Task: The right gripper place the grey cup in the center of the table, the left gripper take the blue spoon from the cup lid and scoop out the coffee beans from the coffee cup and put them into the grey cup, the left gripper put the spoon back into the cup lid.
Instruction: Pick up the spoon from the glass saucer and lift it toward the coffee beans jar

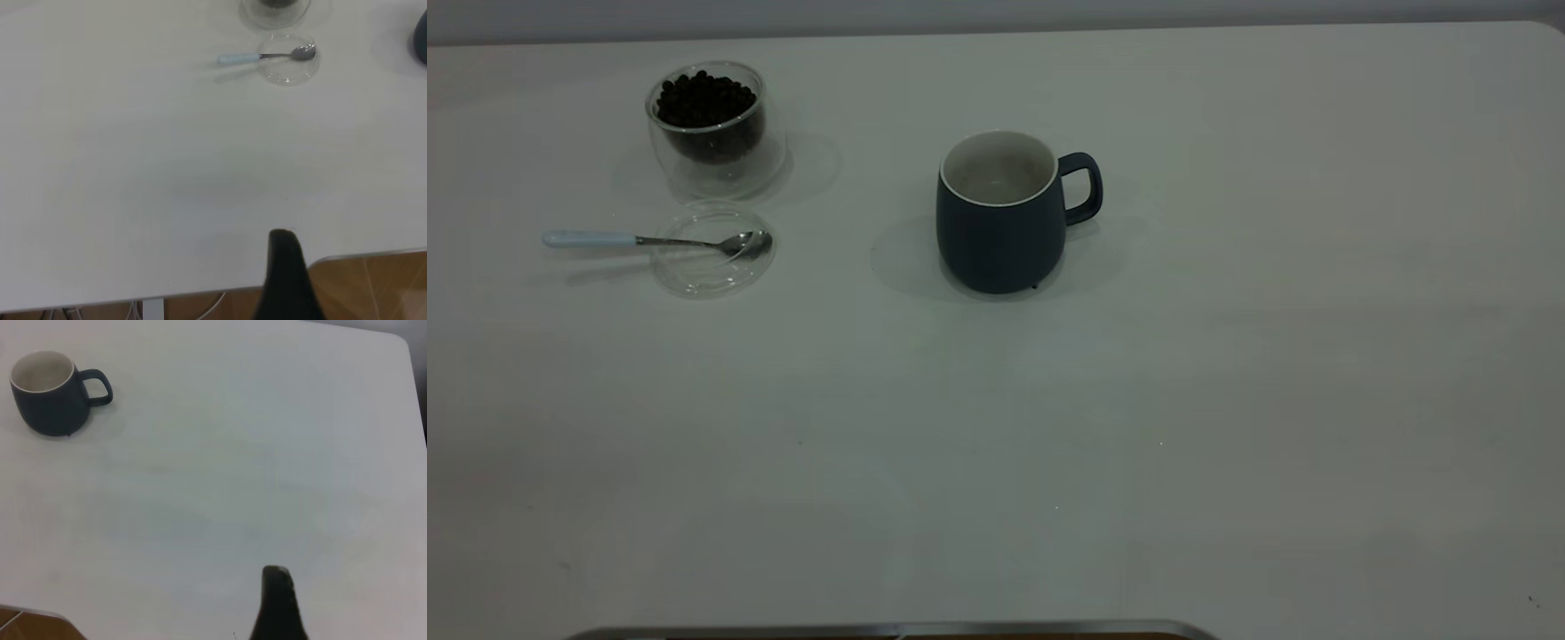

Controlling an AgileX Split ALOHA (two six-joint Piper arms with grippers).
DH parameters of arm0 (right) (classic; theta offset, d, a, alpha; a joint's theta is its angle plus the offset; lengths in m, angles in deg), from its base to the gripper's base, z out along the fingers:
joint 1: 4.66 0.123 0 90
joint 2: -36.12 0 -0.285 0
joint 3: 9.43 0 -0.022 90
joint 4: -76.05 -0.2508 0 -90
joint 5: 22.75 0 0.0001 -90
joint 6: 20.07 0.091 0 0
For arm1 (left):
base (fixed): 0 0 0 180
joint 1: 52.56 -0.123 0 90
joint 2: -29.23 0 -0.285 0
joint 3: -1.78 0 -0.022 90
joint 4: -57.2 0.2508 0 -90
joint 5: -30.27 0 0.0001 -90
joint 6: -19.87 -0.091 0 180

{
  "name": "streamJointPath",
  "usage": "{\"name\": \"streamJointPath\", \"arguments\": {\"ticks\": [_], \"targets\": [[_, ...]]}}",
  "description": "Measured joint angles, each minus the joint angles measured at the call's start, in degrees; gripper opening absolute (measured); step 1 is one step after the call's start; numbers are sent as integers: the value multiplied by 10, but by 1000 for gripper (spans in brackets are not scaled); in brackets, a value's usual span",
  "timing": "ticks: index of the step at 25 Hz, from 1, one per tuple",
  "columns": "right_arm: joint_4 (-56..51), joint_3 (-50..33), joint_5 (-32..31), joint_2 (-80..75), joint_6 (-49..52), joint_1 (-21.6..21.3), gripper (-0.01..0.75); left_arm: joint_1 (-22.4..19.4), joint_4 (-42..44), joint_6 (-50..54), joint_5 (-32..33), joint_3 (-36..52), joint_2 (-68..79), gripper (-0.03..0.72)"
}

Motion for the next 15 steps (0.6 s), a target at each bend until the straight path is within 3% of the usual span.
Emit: {"name": "streamJointPath", "arguments": {"ticks": [12,15], "targets": [[0,0,0,0,0,0,590,0,-19,37,-2,0,0,593],[0,0,0,0,0,0,590,0,-27,56,-33,-7,24,598]]}}
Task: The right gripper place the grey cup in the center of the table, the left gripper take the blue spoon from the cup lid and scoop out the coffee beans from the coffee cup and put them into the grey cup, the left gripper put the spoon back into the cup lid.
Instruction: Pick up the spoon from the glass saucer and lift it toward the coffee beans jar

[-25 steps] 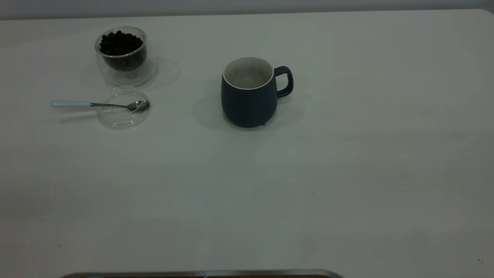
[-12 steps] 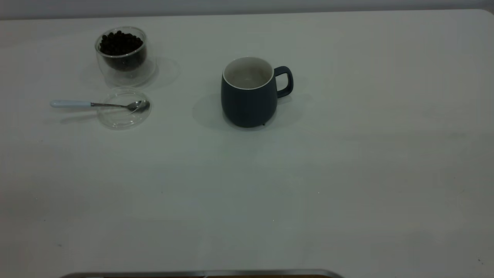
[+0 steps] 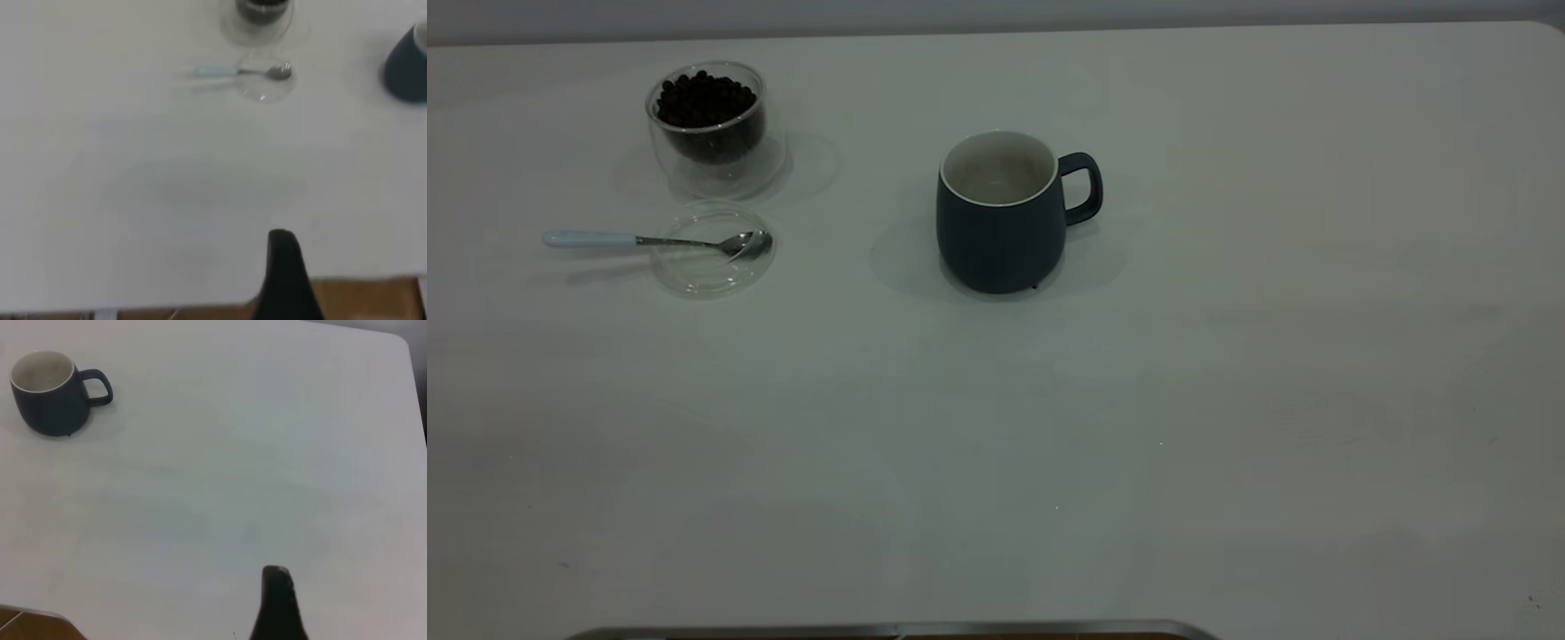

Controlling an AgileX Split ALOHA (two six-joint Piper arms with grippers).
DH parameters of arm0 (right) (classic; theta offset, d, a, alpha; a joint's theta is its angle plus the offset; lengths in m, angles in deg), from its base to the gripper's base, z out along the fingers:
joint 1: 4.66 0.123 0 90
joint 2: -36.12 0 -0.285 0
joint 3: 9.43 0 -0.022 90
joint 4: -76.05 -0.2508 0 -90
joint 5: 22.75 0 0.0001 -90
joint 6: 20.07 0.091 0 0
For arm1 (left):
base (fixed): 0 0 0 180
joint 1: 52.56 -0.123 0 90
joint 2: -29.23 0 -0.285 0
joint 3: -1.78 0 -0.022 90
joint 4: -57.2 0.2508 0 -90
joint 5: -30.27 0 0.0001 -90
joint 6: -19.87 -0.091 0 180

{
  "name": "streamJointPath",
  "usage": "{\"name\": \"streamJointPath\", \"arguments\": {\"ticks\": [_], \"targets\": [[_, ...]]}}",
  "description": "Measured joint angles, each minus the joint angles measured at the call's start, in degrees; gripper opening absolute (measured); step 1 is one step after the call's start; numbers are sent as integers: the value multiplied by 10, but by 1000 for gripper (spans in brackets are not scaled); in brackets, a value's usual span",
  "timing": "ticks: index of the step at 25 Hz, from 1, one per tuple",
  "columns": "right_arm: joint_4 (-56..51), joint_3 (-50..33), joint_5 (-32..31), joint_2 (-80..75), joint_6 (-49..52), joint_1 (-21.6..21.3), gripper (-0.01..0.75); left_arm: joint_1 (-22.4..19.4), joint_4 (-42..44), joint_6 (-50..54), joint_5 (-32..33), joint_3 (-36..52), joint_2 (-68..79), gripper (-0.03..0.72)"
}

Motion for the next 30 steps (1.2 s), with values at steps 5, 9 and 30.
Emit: {"name": "streamJointPath", "arguments": {"ticks": [5,9,30], "targets": [[0,0,0,0,0,0,590,0,-10,3,-83,-28,138,668],[0,0,0,0,0,0,590,0,-20,-3,-154,-64,283,708],[0,0,0,0,0,0,590,-83,-329,-370,-190,-307,860,711]]}}
